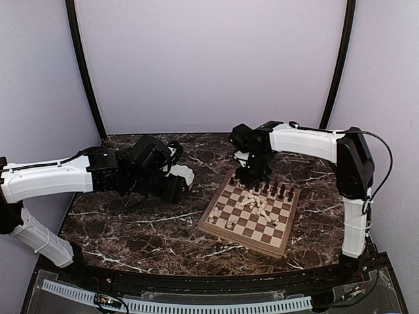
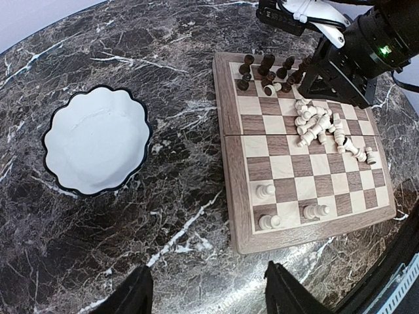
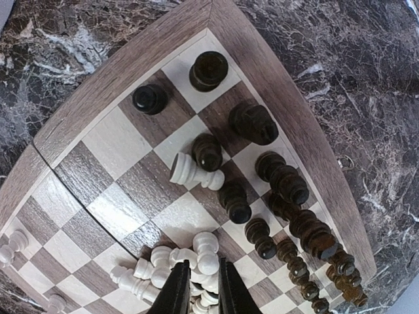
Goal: Set up the chess pieces on the board
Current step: Pick up the pawn from the chessboard.
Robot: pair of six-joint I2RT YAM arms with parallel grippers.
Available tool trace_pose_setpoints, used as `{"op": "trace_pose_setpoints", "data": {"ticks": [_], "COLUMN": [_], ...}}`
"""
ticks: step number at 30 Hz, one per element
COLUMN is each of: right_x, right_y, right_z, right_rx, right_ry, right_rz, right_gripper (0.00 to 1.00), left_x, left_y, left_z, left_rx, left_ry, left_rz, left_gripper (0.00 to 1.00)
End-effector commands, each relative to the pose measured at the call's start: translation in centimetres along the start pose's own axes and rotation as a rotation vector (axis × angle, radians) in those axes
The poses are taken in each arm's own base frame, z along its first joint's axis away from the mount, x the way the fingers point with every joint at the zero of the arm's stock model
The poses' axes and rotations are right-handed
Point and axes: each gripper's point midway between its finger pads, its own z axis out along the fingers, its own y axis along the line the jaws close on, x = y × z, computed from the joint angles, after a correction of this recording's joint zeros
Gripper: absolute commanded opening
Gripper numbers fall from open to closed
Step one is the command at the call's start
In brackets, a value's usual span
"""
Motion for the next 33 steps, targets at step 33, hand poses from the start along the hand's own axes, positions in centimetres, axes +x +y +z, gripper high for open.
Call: {"op": "trace_pose_setpoints", "data": {"ticks": [33], "right_x": [-1.2], "right_y": [1.1], "right_z": [-1.9], "right_rx": [-0.086], "right_ry": [-0.034], "right_rz": [0.02], "right_gripper": [0.06], "left_x": [-1.2], "left_y": [-0.3], "left_z": [0.4], "left_rx": [0.004], "left_ry": [-0.014], "left_rz": [0.006], "left_gripper": [0.61]}}
